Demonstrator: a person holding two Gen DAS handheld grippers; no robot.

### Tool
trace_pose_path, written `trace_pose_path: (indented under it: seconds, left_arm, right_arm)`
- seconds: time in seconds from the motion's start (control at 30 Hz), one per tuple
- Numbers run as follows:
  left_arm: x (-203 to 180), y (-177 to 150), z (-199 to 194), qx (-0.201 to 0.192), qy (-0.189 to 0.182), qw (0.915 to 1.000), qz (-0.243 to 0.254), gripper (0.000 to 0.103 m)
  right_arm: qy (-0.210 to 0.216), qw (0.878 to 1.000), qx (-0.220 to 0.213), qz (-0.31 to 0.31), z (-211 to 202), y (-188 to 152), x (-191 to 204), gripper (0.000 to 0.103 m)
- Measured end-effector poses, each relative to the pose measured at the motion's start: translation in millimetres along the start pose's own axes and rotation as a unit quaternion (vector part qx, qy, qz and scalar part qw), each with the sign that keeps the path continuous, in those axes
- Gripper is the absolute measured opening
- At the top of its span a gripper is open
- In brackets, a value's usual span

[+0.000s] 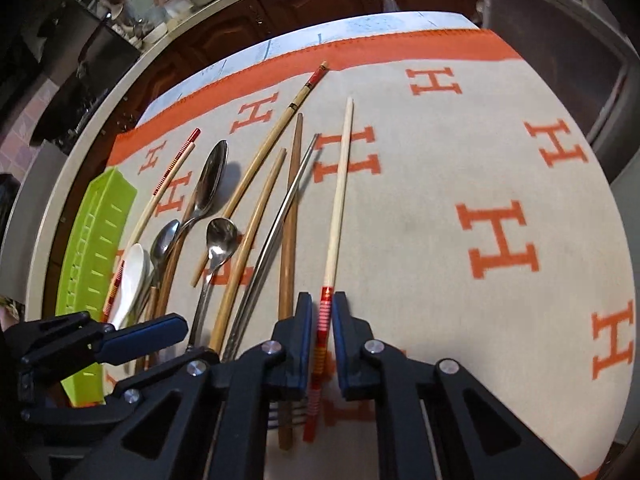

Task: Organize utensils
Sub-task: 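Grasp a red-tipped wooden chopstick from the pile with the right tool, then grasp a brown wooden chopstick with the left tool while the right tool holds its chopstick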

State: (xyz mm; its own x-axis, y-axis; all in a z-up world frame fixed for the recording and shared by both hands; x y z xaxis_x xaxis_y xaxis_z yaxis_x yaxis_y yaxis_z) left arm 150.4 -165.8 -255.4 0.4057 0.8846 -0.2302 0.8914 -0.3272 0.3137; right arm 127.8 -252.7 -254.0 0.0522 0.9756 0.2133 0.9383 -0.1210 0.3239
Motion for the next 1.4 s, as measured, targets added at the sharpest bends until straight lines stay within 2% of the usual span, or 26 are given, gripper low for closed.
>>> trace_pose_path:
  seconds: [0.1,0.43,0.6,0.9,1.1,1.4]
  left_arm:
    - [-1,1,4,0.009,-0.008,0.9999,-0.005,0.025]
    - [-18,14,20,0.019,-0.009,0.9998,0.008,0.025]
    - [-22,30,31,0.017,0.004,0.9998,0.005,0.024]
    - [-32,33,34,0.03,-0.008,0.9995,0.001,0.022]
    - [-29,29,50,0.055,0.008,0.9985,-0.005,0.021]
    - [-44,32,58,0.051,0.073,0.9945,0.054,0.019]
  right_arm:
    - [0.004,1.0,0.002,-0.004,0,2,-2,0.005]
    - [0.002,0.998,-0.004,0.055,-22,-14,-44,0.005]
    - [0.008,0.998,0.0,0.063,-24,-25,-50,0.005]
    - [0.022,0.997,-0.002,0.071,-25,-29,-49,0.006]
    - [0.023,0.997,-0.006,0.07,-25,-30,-49,0.006]
    - [0.02,0.998,-0.009,0.067,-25,-31,-47,0.006]
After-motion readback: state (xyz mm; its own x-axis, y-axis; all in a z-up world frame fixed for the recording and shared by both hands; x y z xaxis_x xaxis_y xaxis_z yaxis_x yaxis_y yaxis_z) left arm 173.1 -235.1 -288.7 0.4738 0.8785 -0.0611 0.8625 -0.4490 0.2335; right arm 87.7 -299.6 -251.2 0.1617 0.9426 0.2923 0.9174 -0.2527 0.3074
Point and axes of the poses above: each gripper's, at about its wrist camera, not at the fingertips, and z roughly the way its jaws point, x to its left, y to its top, the point moved 7 cm from there along z, roughly the way its jaws point, and after that the axes turned 3 degrees about -y, right-handed, at the moved point
